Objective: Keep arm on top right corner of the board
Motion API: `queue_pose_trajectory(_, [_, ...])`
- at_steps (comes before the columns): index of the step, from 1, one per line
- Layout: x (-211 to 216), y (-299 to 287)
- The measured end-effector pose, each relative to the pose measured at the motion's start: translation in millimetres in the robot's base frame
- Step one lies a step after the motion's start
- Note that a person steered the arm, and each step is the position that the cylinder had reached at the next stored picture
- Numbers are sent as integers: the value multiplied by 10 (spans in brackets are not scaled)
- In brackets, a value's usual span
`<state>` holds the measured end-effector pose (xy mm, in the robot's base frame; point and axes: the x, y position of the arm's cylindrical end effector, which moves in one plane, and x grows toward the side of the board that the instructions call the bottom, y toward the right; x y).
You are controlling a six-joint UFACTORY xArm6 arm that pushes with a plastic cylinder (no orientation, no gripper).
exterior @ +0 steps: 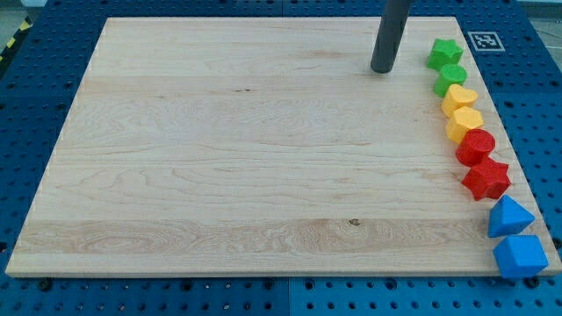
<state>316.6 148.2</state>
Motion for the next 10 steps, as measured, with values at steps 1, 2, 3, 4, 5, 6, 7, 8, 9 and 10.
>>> queue_pose_trajectory(1, [0,-22])
queue_pose_trajectory(2, [-11,-235])
queue_pose_trajectory(3, [-151,-321])
queue_pose_trajectory(4, [-467,-321])
queue_pose_trajectory(5, [-773,-319])
queue_pose_trajectory(6, [-1079,-268])
queue_pose_trajectory(7, [-1238,-126])
queue_pose_trajectory(8, [-1240,328])
queue_pose_trajectory(9, [-1251,550])
queue_pose_trajectory(10, [-1208,1007])
